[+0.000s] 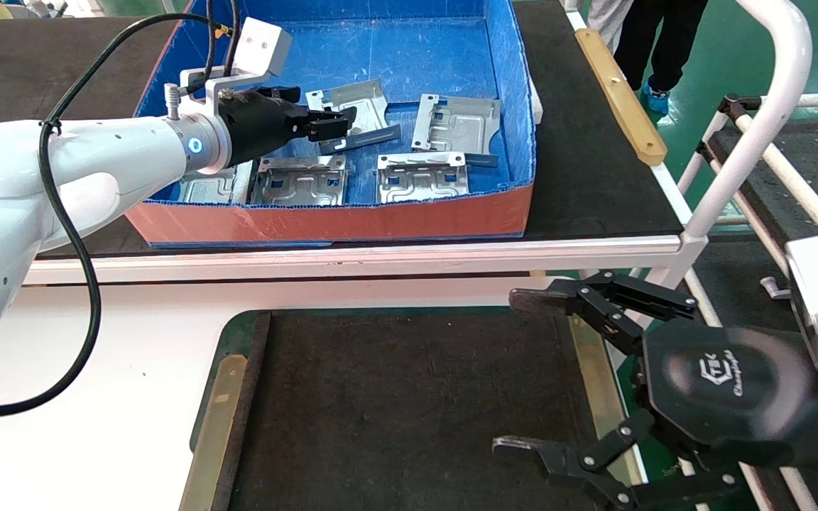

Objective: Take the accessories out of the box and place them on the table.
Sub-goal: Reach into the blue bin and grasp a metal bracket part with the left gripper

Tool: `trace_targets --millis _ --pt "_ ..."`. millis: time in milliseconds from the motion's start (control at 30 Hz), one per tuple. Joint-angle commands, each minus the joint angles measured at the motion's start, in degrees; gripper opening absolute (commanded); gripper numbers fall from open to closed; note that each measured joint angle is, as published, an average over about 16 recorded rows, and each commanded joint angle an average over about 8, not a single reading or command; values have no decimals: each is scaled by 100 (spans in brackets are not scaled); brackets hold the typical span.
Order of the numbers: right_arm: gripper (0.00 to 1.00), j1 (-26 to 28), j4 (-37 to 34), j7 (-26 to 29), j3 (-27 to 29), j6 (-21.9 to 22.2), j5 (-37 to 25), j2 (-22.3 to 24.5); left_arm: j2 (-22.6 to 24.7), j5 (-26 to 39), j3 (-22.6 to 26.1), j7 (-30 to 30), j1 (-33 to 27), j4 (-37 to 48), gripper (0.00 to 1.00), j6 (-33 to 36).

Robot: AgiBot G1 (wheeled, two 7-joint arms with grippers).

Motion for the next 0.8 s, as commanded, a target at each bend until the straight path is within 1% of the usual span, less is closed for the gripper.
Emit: trace_targets --millis 33,800 --pt "0 0 0 0 0 0 0 0 -9 7 5 -4 6 -11 0 2" --pt "0 0 0 0 0 0 0 0 -48 29 21 -19 25 -56 0 18"
